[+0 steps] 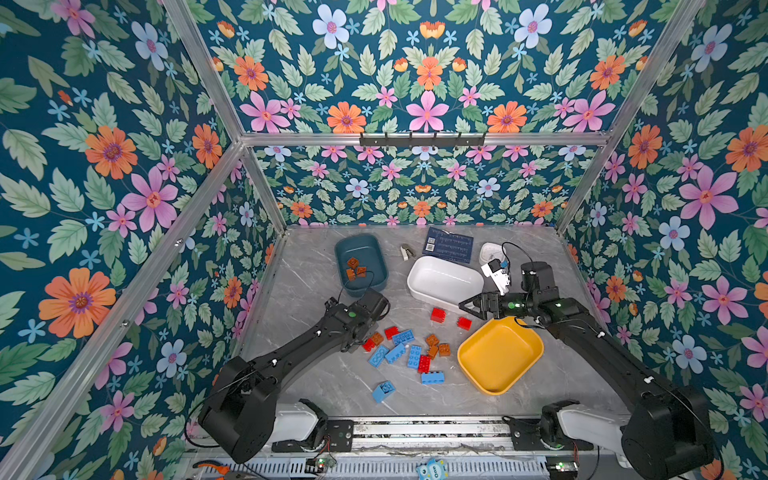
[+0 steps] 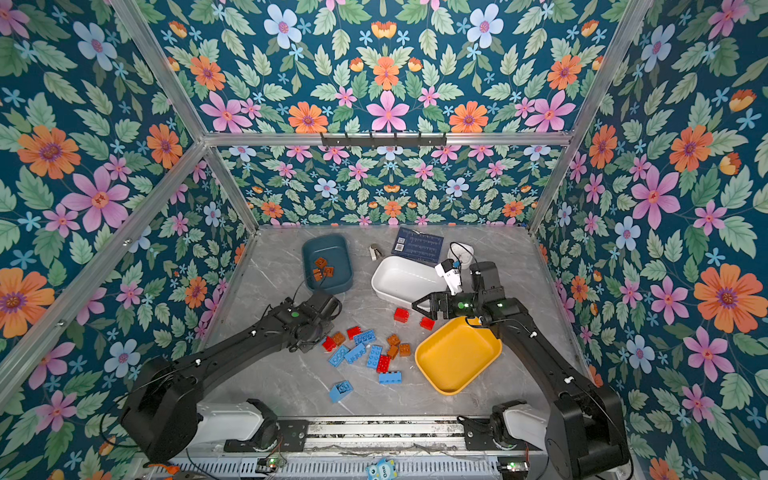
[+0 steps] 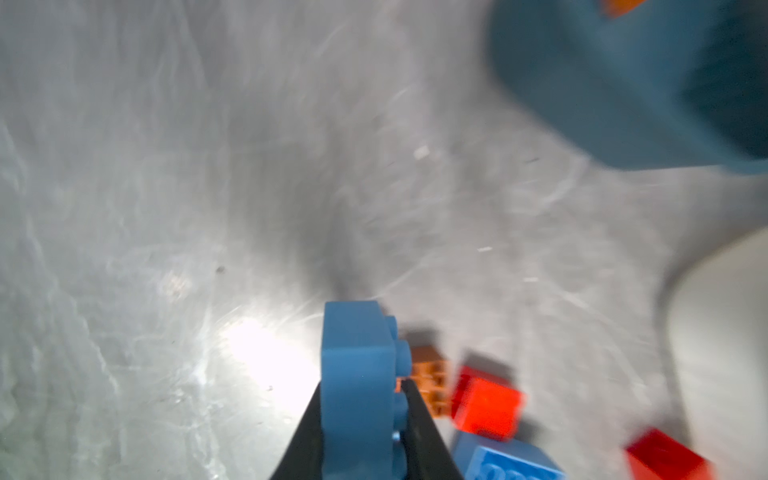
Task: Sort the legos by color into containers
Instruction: 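Grasp a blue brick from the pile with the left gripper, then carry the blue brick into the white tub and release it with the left gripper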
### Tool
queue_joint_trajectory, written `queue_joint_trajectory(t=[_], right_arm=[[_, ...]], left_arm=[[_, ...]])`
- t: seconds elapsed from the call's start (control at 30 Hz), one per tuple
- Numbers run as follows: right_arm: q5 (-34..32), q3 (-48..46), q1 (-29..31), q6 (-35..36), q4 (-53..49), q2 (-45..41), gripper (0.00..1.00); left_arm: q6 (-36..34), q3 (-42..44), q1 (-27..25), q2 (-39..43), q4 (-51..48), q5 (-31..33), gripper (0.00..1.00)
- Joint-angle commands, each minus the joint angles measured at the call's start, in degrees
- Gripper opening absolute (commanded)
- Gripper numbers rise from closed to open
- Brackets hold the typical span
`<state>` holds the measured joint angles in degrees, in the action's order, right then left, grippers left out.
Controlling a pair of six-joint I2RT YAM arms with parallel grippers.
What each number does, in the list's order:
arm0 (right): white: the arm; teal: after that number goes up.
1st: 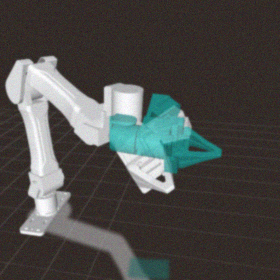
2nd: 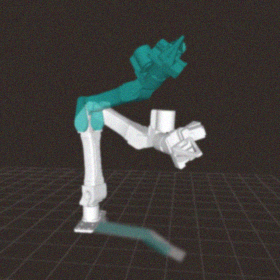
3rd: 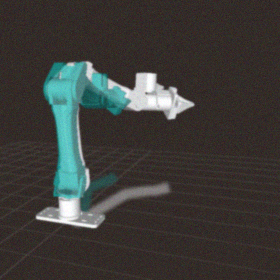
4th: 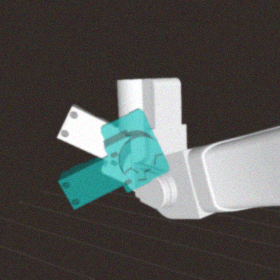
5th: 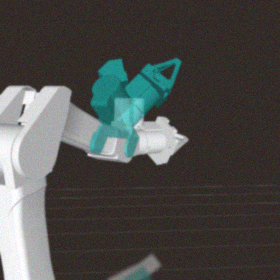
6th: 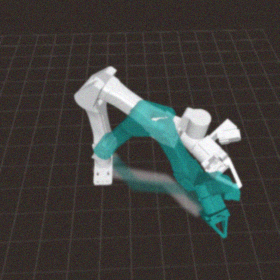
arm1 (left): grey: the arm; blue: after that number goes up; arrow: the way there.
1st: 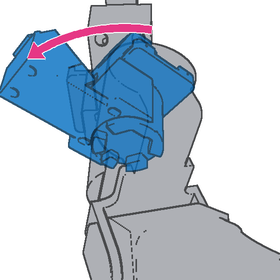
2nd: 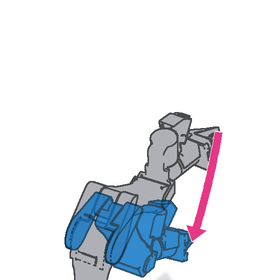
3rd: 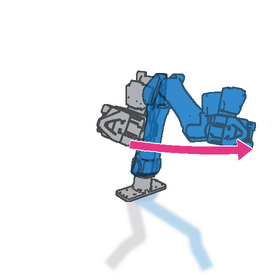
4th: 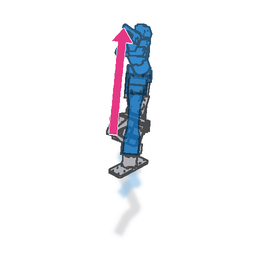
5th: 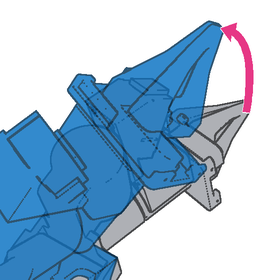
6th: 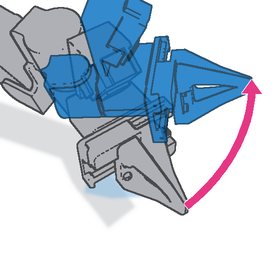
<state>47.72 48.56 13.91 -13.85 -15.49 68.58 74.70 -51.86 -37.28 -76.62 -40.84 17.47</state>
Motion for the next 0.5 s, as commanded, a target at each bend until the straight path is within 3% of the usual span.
queue_joint_trajectory(t=[0.0,0.23,0.47], right_arm=[[-0.65,0.77,0.04,0.27,0.67,-0.36,0.99],[-2.99,2.16,0.03,-0.1,0.56,-0.59,0.99],[-4.12,2.78,-0.64,-0.01,-0.31,-1.03,0.99]], left_arm=[[-12.81,-6.94,0.36,-2.95,-2.67,5.24,0.15],[-33.69,-25.45,0.45,-16.52,2.84,3.12,0.16],[-42.81,-38.97,-0.39,-29.25,8.37,-5.02,0.16]])
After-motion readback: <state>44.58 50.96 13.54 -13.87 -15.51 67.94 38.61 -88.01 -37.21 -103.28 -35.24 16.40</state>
